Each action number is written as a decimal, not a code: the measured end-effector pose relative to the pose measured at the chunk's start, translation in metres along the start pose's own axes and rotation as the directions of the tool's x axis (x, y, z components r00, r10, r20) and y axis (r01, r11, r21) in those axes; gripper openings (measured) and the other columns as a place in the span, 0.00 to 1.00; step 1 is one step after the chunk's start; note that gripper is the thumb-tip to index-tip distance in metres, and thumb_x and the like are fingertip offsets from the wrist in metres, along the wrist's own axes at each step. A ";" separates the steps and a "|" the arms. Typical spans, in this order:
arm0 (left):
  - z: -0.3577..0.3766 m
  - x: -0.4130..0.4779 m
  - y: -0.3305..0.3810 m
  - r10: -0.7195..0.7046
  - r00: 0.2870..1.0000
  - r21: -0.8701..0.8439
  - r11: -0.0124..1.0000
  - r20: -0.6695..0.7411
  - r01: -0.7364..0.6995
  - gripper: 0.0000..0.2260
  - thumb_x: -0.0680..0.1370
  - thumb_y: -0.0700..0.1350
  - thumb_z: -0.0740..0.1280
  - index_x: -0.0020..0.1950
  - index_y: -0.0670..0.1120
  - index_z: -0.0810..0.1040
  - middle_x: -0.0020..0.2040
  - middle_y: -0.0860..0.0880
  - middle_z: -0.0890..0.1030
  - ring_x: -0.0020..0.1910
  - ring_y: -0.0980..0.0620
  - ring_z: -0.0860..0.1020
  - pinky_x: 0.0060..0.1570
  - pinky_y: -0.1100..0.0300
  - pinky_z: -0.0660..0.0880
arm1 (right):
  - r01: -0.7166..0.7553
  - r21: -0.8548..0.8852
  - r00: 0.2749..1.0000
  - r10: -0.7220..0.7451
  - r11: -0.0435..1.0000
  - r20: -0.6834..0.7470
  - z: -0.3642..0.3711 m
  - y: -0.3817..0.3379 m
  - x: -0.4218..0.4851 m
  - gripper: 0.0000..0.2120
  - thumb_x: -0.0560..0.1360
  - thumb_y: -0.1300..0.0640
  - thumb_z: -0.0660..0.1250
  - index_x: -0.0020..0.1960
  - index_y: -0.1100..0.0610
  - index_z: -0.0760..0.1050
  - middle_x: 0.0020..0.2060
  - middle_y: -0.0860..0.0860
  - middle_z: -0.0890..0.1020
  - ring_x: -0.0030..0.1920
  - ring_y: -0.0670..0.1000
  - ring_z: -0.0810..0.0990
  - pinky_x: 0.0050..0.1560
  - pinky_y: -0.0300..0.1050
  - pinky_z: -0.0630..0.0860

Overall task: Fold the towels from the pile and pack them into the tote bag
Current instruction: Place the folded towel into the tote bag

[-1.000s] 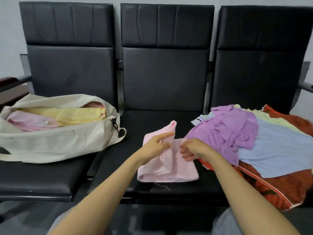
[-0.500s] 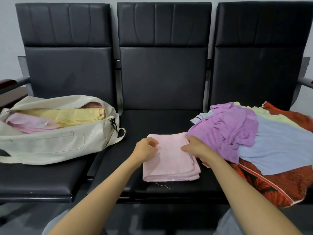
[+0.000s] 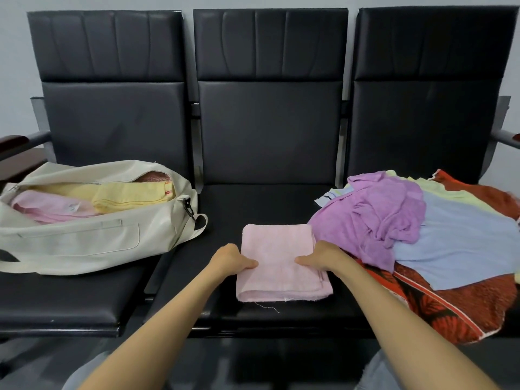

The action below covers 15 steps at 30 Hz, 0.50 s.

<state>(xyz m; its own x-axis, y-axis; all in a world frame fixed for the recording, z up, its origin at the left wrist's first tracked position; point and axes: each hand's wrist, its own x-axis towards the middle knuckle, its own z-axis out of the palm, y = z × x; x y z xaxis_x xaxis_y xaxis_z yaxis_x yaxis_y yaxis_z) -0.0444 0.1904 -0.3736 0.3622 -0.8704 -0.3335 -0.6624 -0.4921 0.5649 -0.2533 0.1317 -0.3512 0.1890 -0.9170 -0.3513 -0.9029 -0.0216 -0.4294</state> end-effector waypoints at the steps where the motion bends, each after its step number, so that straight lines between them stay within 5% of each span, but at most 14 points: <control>1: 0.000 -0.001 0.001 -0.003 1.000 -0.013 1.000 -0.001 0.003 0.17 0.72 0.53 0.72 0.35 0.45 0.67 0.35 0.51 0.71 0.34 0.54 0.69 0.30 0.62 0.63 | -0.002 0.022 1.000 0.002 1.000 0.000 0.000 0.000 0.001 0.23 0.75 0.46 0.67 0.61 0.62 0.73 0.57 0.57 0.80 0.49 0.52 0.75 0.48 0.40 0.70; 5: 0.004 -0.003 0.001 0.047 0.999 -0.058 0.997 -0.015 -0.048 0.16 0.72 0.49 0.71 0.34 0.45 0.65 0.35 0.51 0.69 0.34 0.54 0.67 0.32 0.63 0.62 | -0.012 0.146 1.000 0.010 0.989 0.016 0.003 -0.004 0.006 0.23 0.73 0.52 0.70 0.63 0.61 0.71 0.60 0.57 0.77 0.58 0.55 0.76 0.59 0.45 0.73; 11: 0.004 -0.003 -0.001 0.079 0.996 -0.115 0.990 -0.038 -0.083 0.14 0.71 0.47 0.71 0.39 0.46 0.65 0.40 0.51 0.71 0.37 0.53 0.68 0.35 0.62 0.64 | -0.010 0.266 1.000 0.002 0.964 0.031 0.007 -0.011 0.008 0.24 0.73 0.57 0.68 0.67 0.60 0.67 0.63 0.56 0.73 0.62 0.57 0.73 0.61 0.47 0.71; 15: -0.003 -0.006 -0.002 0.067 0.997 -0.396 0.915 -0.050 -0.081 0.15 0.71 0.41 0.71 0.51 0.46 0.66 0.48 0.48 0.74 0.41 0.53 0.72 0.38 0.62 0.69 | 0.040 0.470 0.998 -0.056 0.882 0.021 0.003 -0.011 0.012 0.39 0.72 0.60 0.70 0.74 0.56 0.49 0.69 0.56 0.64 0.67 0.58 0.68 0.65 0.51 0.70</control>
<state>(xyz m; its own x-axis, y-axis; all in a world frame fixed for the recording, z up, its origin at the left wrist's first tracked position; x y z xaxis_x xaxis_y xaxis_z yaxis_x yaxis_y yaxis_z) -0.0435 0.1962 -0.3703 0.3498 -0.9010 -0.2567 -0.3755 -0.3859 0.8427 -0.2401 0.1224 -0.3531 0.2475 -0.9058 -0.3440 -0.6067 0.1319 -0.7839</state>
